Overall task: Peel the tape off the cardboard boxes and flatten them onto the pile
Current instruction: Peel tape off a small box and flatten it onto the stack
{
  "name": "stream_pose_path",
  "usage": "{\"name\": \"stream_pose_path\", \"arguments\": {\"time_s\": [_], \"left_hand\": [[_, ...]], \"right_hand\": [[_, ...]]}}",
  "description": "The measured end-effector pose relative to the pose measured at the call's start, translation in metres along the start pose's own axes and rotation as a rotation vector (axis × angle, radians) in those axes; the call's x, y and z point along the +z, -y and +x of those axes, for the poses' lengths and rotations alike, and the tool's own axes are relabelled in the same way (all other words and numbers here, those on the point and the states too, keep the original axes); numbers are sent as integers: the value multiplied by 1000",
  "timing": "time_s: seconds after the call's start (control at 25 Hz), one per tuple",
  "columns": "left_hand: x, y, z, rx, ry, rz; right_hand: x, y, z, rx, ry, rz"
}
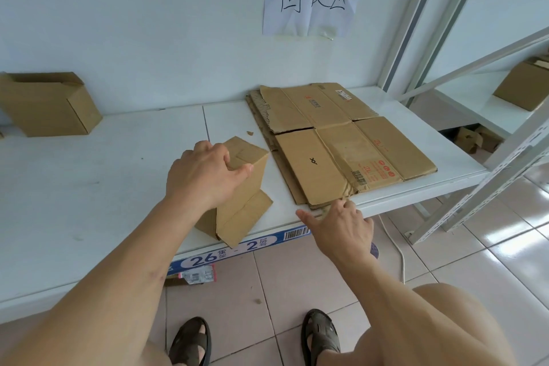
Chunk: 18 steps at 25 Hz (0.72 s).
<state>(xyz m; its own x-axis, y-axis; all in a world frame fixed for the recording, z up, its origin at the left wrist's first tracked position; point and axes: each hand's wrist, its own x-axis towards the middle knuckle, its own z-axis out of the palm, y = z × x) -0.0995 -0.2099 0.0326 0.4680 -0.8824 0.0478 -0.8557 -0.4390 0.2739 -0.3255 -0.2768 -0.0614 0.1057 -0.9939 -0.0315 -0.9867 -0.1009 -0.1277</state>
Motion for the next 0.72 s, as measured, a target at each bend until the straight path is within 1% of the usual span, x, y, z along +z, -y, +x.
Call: {"name": "stream_pose_path", "arguments": {"time_s": [0.16, 0.24, 0.28, 0.32, 0.4, 0.44, 0.48, 0.56, 0.64, 0.68, 0.72], "left_hand": [[-4, 13, 3, -32, 149, -9], [-5, 18, 3, -33, 223, -90], [-5, 18, 3, -29, 241, -127], [-3, 17, 2, -24, 243, -147], [4, 14, -1, -20, 223, -174], [9, 12, -2, -18, 218, -208], [15, 12, -3, -14, 221, -274], [27, 16, -3, -33, 247, -496], [35, 25, -2, -73, 243, -686], [38, 29, 0, -78, 229, -703], [40, 32, 2, -70, 201, -670]], "right_hand": [[-18, 14, -4, -96, -9, -58], [-21, 25, -5, -124, -17, -37], [-22, 33, -6, -158, -4, 34], [-24, 41, -8, -208, 28, 177], [-28, 58, -13, -356, 105, 568], [-30, 66, -15, -435, 114, 716], [-31, 74, -16, -492, 114, 787], [-31, 84, -14, -518, 137, 808], [-29, 90, -7, -482, 177, 799], [-29, 93, -2, -467, 195, 797], [-29, 95, 3, -457, 211, 797]]}}
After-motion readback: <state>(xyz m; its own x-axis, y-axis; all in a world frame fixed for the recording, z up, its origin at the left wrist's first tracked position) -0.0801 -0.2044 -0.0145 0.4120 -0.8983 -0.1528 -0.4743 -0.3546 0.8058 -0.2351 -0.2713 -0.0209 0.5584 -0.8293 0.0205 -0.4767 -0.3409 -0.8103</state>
